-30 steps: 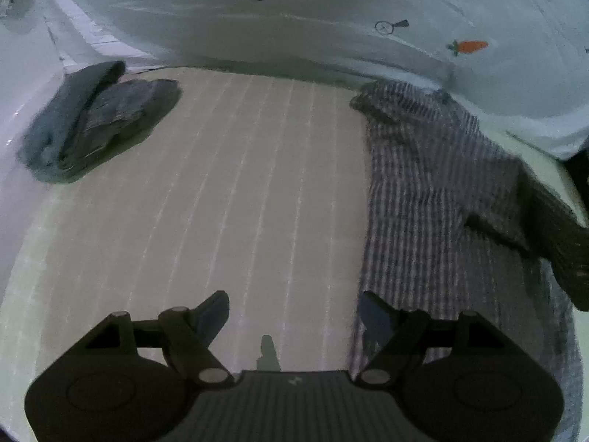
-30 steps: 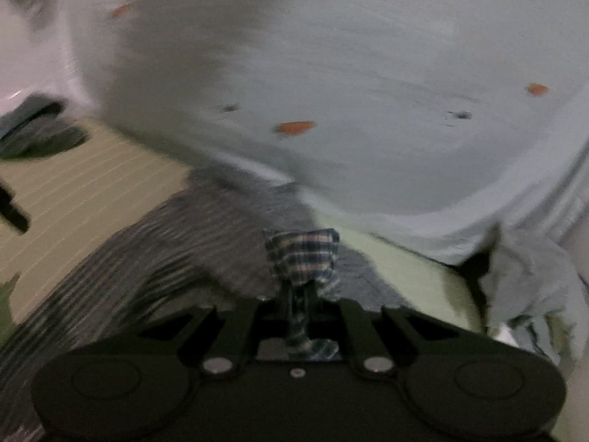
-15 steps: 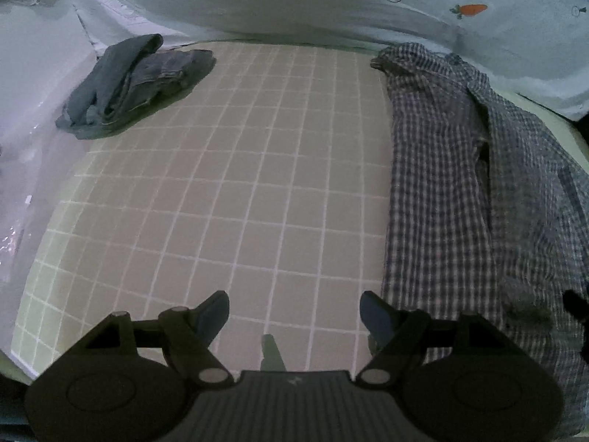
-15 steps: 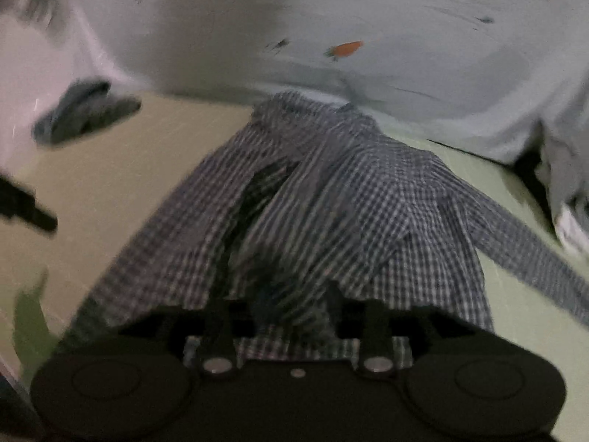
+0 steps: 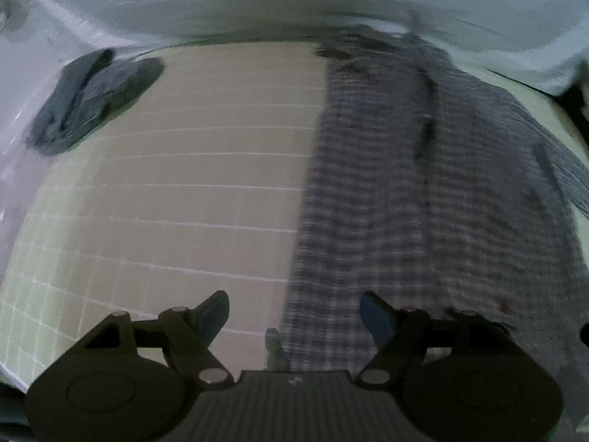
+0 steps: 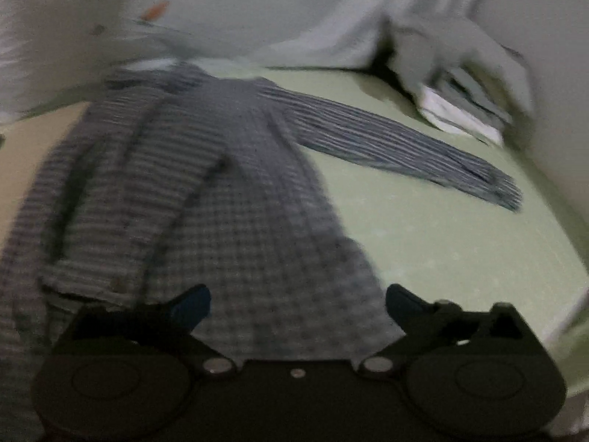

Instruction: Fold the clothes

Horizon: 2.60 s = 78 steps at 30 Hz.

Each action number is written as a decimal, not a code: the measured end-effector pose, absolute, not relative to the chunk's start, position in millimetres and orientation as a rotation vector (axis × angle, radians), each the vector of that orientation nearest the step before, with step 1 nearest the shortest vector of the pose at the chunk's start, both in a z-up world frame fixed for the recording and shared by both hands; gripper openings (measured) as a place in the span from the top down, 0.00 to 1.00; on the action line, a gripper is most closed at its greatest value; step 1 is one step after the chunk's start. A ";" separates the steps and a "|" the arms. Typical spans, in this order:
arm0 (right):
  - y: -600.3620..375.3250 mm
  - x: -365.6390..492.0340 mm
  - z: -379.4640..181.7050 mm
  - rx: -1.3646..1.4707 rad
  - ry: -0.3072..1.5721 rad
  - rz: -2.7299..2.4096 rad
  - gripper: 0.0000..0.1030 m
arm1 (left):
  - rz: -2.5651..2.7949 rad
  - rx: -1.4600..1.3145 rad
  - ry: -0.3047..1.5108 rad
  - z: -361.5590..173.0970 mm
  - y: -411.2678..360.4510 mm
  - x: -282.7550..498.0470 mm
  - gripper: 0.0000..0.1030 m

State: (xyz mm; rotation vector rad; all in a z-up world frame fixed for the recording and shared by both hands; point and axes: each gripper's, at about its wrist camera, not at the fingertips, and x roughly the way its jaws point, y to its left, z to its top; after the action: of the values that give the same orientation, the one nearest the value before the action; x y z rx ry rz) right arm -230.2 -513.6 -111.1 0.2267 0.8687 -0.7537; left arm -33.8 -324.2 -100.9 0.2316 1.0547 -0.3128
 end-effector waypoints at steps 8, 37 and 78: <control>-531.5 -253.7 -111.9 0.336 0.861 -0.908 0.00 | -0.498 0.266 1.057 -99.7 -367.2 -52.3 0.23; -635.1 -272.7 -134.9 0.315 0.884 -0.701 0.09 | -0.338 0.065 1.109 -152.9 -434.0 -55.1 1.00; -628.2 -290.6 -128.3 0.293 0.876 -0.763 0.10 | -0.317 0.202 1.038 -161.0 -431.3 -60.9 0.93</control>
State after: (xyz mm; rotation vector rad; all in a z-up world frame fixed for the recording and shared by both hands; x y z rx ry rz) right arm -290.6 -628.2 -128.3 0.2932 0.8760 -0.7625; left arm -60.9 -431.3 -161.0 0.2020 1.0377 -0.3167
